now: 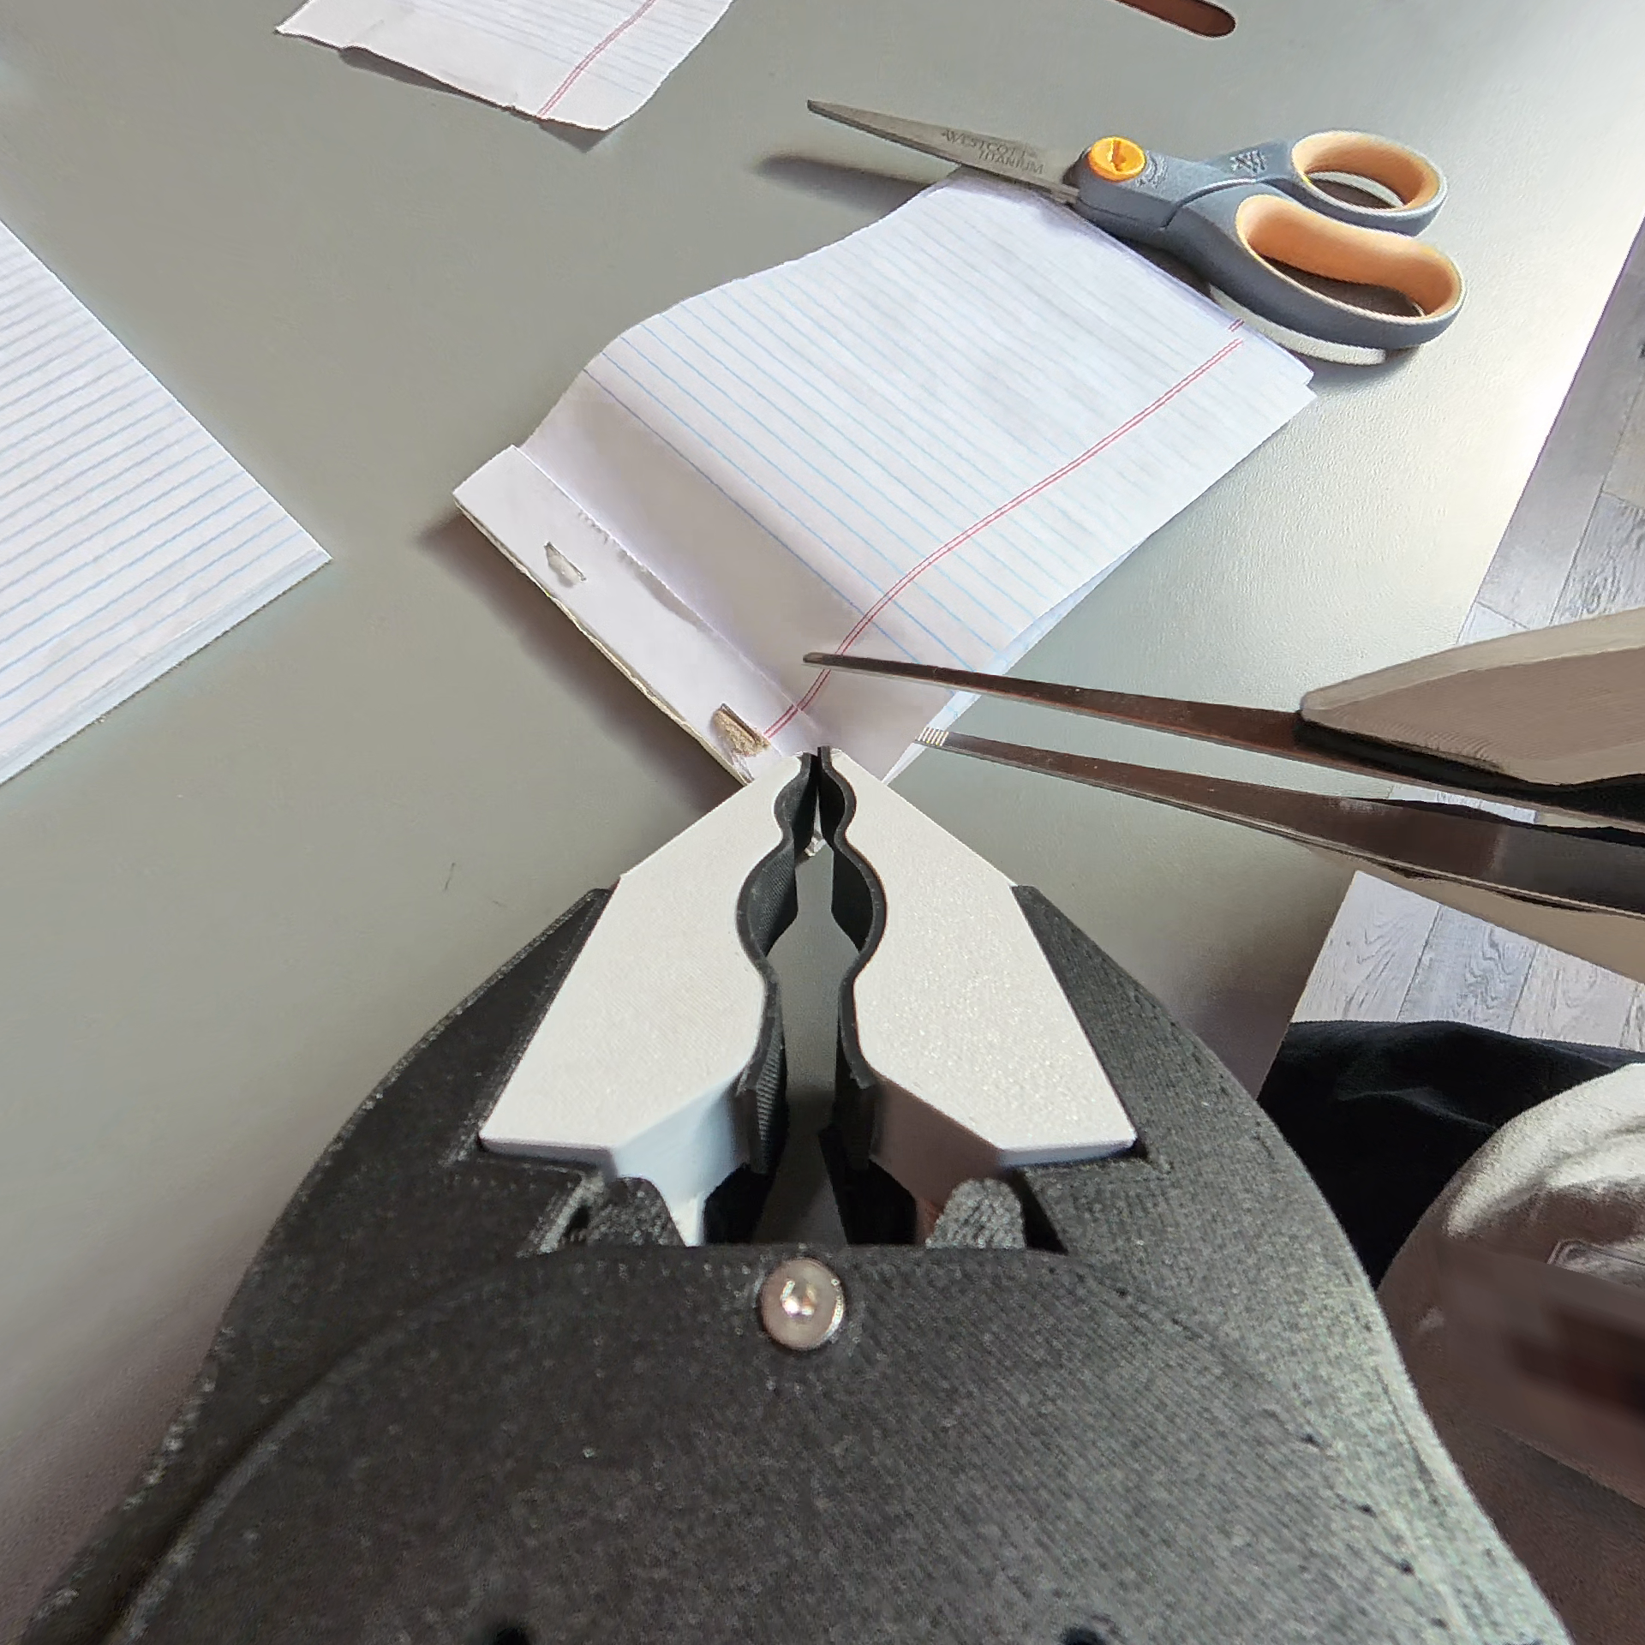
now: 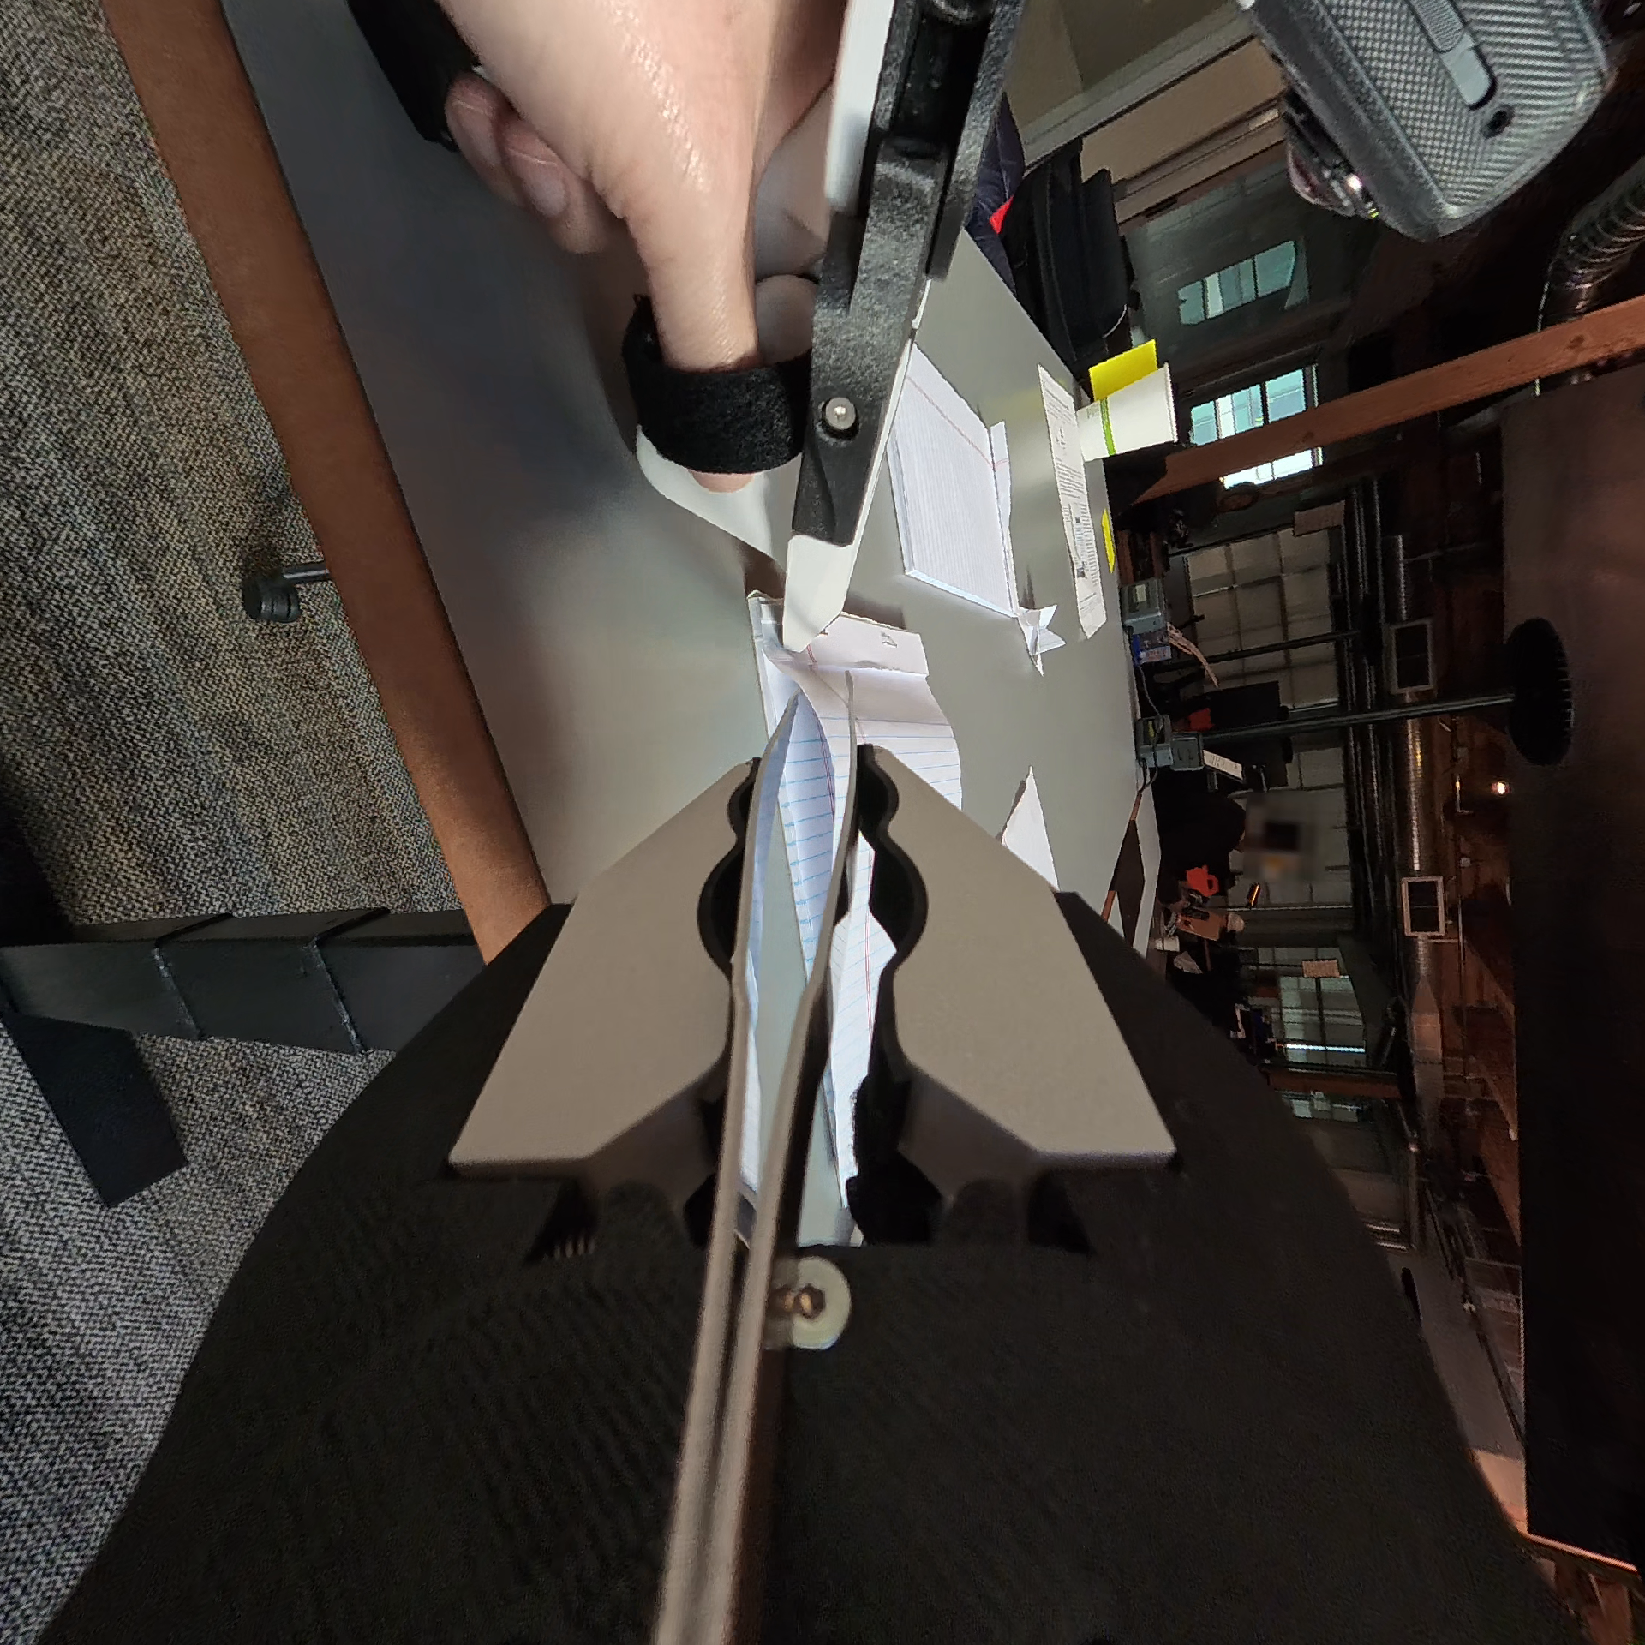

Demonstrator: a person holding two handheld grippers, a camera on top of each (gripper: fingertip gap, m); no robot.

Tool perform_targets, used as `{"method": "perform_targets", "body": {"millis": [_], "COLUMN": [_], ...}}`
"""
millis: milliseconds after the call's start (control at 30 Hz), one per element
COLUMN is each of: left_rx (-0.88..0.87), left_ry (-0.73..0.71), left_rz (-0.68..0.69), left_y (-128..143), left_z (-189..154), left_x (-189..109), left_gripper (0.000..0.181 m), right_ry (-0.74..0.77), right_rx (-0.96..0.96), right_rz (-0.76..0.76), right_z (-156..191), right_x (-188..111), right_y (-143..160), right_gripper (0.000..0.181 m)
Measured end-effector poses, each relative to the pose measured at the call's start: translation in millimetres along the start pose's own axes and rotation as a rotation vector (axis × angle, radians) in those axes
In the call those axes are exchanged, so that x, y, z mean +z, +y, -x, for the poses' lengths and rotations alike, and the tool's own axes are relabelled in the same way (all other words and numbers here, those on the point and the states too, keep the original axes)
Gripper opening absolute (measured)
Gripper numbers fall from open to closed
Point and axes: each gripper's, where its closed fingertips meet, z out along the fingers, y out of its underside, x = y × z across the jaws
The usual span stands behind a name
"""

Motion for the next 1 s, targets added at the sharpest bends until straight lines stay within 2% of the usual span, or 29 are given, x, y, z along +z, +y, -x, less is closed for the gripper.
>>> {"method": "perform_targets", "body": {"millis": [433,1000], "left_rx": [-0.006,-0.010], "left_ry": [0.005,0.014], "left_rz": [0.000,-0.003], "left_y": [0.1,1.7], "left_z": [0.1,-3.8], "left_x": [0.1,-2.5], "left_gripper": [0.000,0.000], "right_ry": [-0.025,-0.065], "right_rx": [-0.090,-0.012], "right_rz": [-0.031,-0.046], "right_z": [7.1,6.0], "right_x": [-6.0,-5.9], "right_y": [-4.1,-2.0], "right_gripper": [0.019,0.013]}}
